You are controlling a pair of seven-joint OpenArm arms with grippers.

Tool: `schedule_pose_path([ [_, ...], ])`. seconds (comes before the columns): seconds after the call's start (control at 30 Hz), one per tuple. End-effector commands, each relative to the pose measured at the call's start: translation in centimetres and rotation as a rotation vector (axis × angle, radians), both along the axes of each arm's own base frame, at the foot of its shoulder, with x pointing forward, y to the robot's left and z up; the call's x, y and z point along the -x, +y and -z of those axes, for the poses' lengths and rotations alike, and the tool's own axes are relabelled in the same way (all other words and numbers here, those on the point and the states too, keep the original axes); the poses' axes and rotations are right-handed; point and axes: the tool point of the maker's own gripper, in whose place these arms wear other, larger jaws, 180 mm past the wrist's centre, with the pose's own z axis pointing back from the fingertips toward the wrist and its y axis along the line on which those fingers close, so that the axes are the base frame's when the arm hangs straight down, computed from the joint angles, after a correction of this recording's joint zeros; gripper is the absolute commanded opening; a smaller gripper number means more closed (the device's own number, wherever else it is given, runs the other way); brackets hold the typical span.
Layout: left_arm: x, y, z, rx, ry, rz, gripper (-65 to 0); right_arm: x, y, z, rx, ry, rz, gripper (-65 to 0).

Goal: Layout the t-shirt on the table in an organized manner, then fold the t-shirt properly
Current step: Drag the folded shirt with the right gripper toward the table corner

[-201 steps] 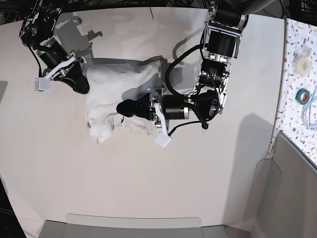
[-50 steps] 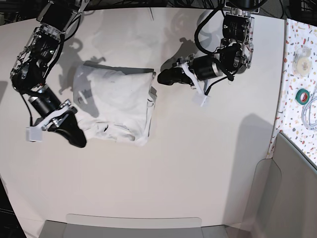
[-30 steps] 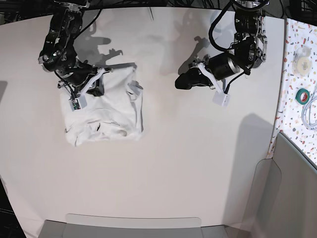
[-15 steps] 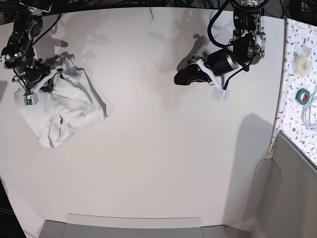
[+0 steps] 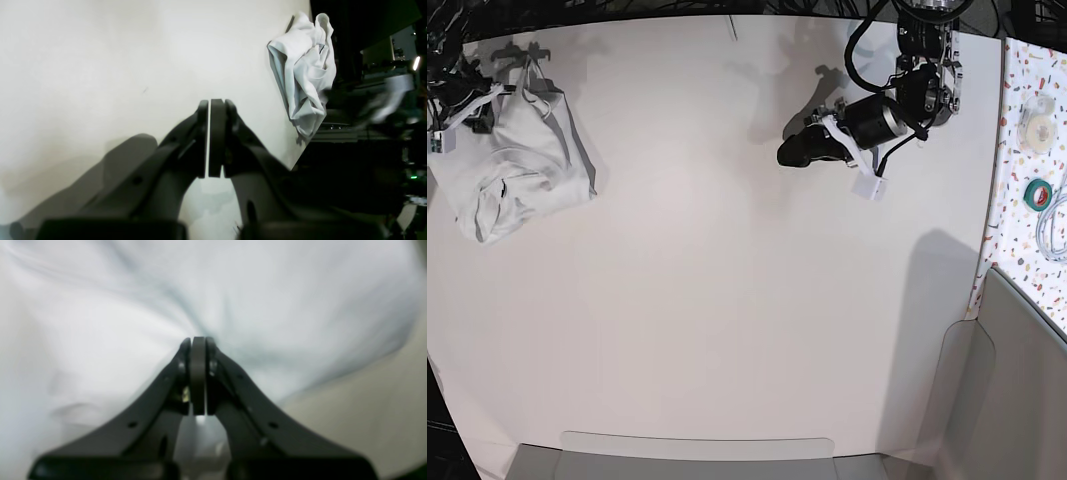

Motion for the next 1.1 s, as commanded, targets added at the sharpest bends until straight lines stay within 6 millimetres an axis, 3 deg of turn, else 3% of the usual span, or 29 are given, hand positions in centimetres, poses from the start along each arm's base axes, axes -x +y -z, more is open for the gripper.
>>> schedule_pose_path([
  [0.0,-0.5,-0.1,-1.1,0.021,-0.038,-0.001,-64.2,-0.8,0.1,-1.7,0.008,-0.070,-0.004,-65.0],
  [0.17,-0.5,0.0,-1.1,0.018,-0.038,0.000,-64.2,-2.7,1.7,-1.9,-0.080,-0.158,0.040,-65.0],
  [0.27,-0.5,0.2,-1.1,0.015,-0.039,-0.005,-64.2,-3.0,2.7,-0.1,-0.138,-0.132,0.040,-65.0],
  [0.4,-0.5,0.3,-1.1,0.013,-0.039,-0.005,-64.2,-2.9,2.9,4.0,-0.175,-0.019,0.047,-65.0],
  [0.5,-0.5,0.3,-1.1,0.013,-0.039,-0.005,-64.2,-2.5,1.7,7.5,-0.170,0.090,0.098,-65.0],
  [0.6,-0.5,0.5,-1.1,0.005,-0.040,-0.003,-64.2,-1.5,-0.9,9.1,-0.141,0.152,0.174,-65.0],
  [0.87,-0.4,0.4,-1.0,0.003,-0.037,0.004,-64.2,0.1,-7.6,8.8,-0.109,0.126,0.324,-65.0],
  [1.07,0.3,0.3,-0.5,0.005,-0.016,0.005,-64.1,1.4,-8.9,9.0,-0.128,0.116,0.392,-65.0],
])
